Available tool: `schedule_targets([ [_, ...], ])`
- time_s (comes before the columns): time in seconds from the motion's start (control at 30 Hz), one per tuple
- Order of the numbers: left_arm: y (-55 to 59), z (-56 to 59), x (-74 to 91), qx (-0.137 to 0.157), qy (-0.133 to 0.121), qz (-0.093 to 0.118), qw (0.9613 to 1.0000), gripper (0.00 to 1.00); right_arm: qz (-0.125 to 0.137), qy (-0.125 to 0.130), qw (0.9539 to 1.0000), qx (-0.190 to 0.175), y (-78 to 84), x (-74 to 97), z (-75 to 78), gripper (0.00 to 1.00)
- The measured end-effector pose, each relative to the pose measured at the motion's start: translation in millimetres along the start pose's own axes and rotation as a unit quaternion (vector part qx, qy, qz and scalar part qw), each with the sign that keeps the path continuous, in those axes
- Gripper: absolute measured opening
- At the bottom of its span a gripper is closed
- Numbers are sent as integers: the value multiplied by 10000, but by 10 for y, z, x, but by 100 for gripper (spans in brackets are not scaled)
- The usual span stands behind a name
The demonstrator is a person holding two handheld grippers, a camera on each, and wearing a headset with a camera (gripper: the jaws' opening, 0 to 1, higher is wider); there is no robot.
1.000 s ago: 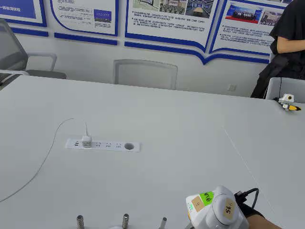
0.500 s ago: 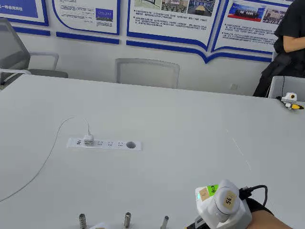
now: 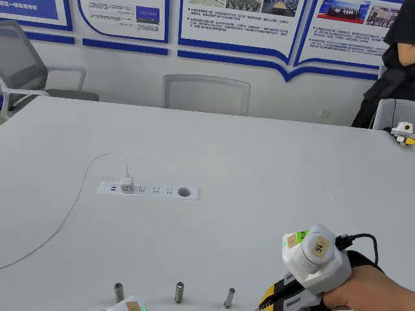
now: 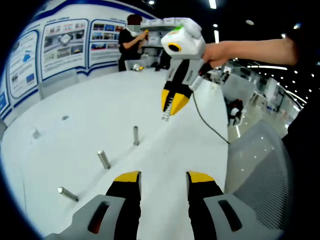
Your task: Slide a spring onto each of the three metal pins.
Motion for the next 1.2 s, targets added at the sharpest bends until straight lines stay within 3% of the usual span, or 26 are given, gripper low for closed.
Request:
schedule_targets([
  [0.3, 139, -145, 73, 190, -264, -110, 9994, 42, -3, 289, 9995, -145, 10, 7, 236, 13],
  [0.47, 194, -213, 124, 305, -383, -123, 9987, 46, 5, 319, 9992, -239, -2, 8, 348, 13],
  [0.93, 261, -325, 200, 560, -563, -79, 9968, 51, -200, 210, 9994, -199, -66, -133, 423, 13],
  [1.2, 327, -477, 271, 726, -727, -52, 9947, 54, -235, 166, 9995, -93, -174, -176, 466, 13],
])
Point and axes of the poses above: the centre of the closed fingertips' face, and the gripper's own axes: x roughly backward along the fingers, z roughly to its right, y roughly out of its underside, the point moved 5 cm from there along x, roughly backward along the fingers, and after that the axes turned 7 degrees about -z, right-handed, at the moved point
